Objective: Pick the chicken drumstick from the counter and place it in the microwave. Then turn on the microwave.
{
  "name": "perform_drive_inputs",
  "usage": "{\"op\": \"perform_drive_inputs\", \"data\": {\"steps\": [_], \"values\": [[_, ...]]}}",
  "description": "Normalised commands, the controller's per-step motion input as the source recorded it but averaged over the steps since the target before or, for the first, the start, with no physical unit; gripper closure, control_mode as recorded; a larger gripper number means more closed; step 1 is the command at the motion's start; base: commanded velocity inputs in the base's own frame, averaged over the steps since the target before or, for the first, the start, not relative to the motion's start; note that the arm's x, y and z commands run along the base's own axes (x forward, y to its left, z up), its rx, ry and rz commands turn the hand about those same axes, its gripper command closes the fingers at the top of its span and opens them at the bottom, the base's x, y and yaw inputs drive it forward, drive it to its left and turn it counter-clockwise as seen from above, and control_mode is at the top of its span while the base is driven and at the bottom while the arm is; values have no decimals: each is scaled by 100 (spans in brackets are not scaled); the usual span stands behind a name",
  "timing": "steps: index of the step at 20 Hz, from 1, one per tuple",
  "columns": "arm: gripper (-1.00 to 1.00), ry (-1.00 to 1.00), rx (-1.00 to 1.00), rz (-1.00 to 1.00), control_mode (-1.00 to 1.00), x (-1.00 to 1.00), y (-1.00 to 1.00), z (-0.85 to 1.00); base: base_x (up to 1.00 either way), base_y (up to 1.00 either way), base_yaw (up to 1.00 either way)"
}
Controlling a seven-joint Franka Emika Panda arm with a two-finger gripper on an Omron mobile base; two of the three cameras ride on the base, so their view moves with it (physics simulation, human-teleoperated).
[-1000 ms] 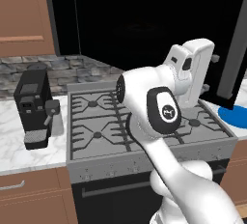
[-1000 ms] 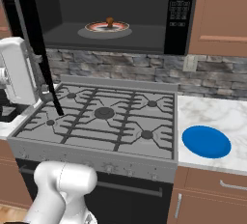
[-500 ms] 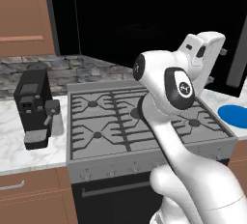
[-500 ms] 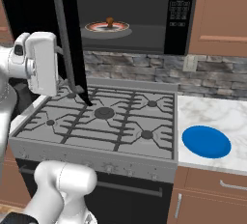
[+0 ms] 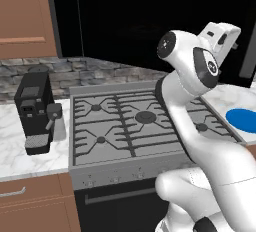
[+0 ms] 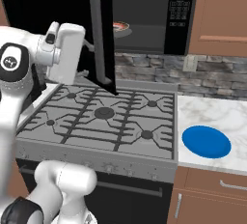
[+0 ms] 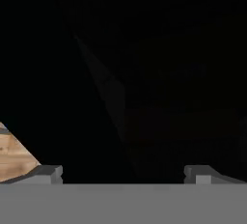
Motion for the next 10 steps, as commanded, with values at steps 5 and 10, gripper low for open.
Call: {"op": "perform_drive_inputs", "data": {"steps": [5, 10], "values": [[-100, 0, 10, 20, -100, 49, -36, -1, 0, 0, 0], [-100, 0, 10, 27, -100, 53, -28, -1, 0, 0, 0]]}}
